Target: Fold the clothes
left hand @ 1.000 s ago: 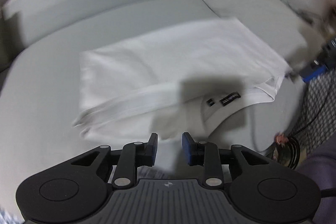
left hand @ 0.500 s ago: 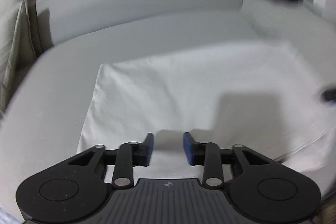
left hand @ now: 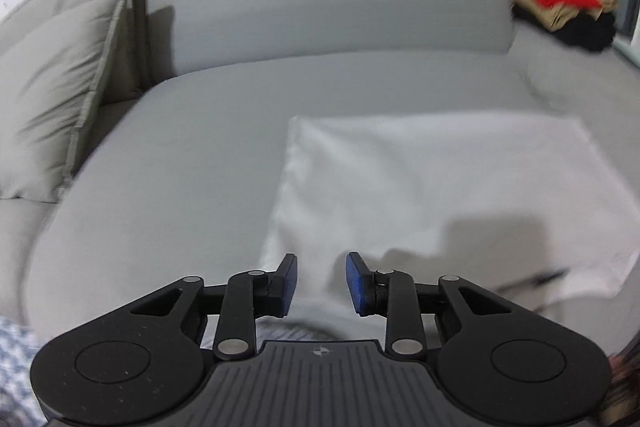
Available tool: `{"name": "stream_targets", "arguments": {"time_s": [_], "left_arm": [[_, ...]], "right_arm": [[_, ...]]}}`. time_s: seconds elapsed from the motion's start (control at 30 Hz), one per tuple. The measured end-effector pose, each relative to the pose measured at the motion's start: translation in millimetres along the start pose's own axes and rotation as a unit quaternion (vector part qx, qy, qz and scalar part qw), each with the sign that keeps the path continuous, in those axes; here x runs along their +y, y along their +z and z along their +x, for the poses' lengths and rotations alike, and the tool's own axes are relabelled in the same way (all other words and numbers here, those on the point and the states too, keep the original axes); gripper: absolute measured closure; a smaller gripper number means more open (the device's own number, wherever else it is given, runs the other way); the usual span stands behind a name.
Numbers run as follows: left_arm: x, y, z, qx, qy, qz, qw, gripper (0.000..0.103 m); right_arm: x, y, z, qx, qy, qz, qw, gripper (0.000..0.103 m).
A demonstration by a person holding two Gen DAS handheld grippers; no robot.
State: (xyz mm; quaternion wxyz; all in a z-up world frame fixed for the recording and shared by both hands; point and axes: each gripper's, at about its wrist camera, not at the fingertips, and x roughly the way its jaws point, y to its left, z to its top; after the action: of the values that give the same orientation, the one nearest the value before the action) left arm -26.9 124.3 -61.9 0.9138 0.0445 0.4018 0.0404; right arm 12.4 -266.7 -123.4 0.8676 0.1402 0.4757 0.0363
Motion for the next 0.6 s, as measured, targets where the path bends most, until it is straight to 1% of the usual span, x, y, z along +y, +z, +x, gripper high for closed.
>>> {"name": "stream_targets", "arguments": {"time_s": [0.03,0.07,0.13,0.17,0.2,0.27,0.3,0.37,0.43,0.47,0.5,0.53,0.57,0.6], "left_arm": [[-9.0,5.5,6.8,-0.003,-0.002,0.005,1.0,0.074],[-19.0,9.2,13.3,-0.005,-0.001,0.017,0.9999,0.074],[-35.0,8.6,27.1,0.015,0.008,0.036,0.9992,0.073],[-42.7,8.1,34.0,0.026,0.012,0.045,0.9986,0.071],[-50.5,7.5,40.9,0.037,0.017,0.055,0.9977,0.069],[-66.1,6.3,54.7,0.058,0.026,0.074,0.9952,0.069],[-66.4,1.8,53.7,0.057,0.028,0.08,0.9948,0.069],[-60.2,-7.6,46.2,0.056,0.028,0.095,0.9935,0.069],[-47.9,-11.4,36.5,0.063,0.025,0.094,0.9933,0.069],[-41.6,-13.1,31.6,0.067,0.023,0.092,0.9932,0.069],[-34.1,-13.0,25.3,0.065,0.019,0.085,0.9941,0.069],[-27.0,-11.6,18.5,0.055,0.012,0.071,0.9959,0.069],[-20.0,-10.1,11.8,0.042,0.004,0.056,0.9975,0.069],[-16.1,-6.5,8.7,0.029,-0.002,0.043,0.9987,0.069]], "right_arm": [[9.4,2.9,4.5,-0.002,0.006,-0.011,1.0,0.084],[21.6,5.4,12.1,0.0,0.015,-0.023,1.0,0.085],[45.7,8.1,29.7,0.003,0.039,-0.051,0.998,0.085],[57.0,9.2,38.3,0.004,0.05,-0.065,0.997,0.085],[63.8,8.4,45.6,0.008,0.052,-0.073,0.996,0.085],[77.0,6.5,60.0,0.016,0.055,-0.09,0.994,0.085],[80.1,2.2,66.0,0.03,0.049,-0.093,0.994,0.085],[77.6,-7.0,64.9,0.039,0.051,-0.108,0.992,0.085],[78.5,-13.0,51.0,0.05,0.052,-0.113,0.991,0.085],[73.9,-11.5,46.6,0.062,0.053,-0.103,0.991,0.085],[69.1,-10.4,37.4,0.071,0.055,-0.09,0.992,0.085],[64.6,-8.5,31.1,0.071,0.062,-0.078,0.992,0.085],[59.9,-6.5,24.6,0.069,0.07,-0.067,0.993,0.085],[54.9,-3.6,18.2,0.056,0.08,-0.058,0.993,0.085]]}}
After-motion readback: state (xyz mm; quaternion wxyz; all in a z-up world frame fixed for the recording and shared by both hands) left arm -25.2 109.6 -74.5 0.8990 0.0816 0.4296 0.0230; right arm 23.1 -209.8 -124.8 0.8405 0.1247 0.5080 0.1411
